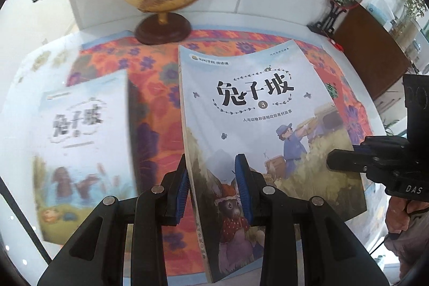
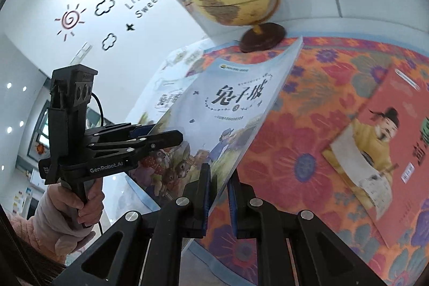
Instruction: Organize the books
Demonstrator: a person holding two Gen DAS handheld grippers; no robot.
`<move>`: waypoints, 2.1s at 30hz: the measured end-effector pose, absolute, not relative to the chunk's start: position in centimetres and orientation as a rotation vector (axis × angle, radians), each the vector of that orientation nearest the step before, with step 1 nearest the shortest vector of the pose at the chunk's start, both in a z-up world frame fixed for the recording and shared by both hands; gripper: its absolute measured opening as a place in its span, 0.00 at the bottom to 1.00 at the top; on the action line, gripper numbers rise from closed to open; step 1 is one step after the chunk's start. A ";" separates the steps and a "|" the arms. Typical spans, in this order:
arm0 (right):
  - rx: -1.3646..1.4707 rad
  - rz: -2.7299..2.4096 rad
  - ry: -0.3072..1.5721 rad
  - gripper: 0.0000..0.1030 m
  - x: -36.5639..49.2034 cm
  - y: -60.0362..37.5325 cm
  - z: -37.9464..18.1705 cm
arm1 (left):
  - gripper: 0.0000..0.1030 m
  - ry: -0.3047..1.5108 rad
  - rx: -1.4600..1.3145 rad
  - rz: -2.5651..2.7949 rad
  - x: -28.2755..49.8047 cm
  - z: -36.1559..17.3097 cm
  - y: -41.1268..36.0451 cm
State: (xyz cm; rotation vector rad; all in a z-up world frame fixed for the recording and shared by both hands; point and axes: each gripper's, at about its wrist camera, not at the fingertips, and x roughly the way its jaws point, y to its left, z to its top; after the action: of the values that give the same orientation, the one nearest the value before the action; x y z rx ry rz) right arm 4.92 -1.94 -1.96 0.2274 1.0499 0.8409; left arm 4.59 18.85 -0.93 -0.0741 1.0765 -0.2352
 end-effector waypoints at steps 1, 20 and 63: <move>0.225 0.850 1.045 0.11 5.0 -1.3 -1.8 | 0.28 1.074 -0.070 -0.219 4.4 -0.8 19.5; 0.180 1.058 1.027 0.12 6.1 11.6 -1.8 | 0.28 1.021 -0.147 0.009 2.3 0.9 31.8; 0.150 1.041 1.178 0.13 8.3 19.1 -7.1 | 0.31 1.110 -0.209 0.088 4.2 -4.3 38.1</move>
State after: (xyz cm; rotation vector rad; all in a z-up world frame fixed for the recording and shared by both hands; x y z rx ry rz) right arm 8.34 19.11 -7.15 0.1495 1.1783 1.0410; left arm 4.17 38.12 -4.33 -0.2090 1.1102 0.0881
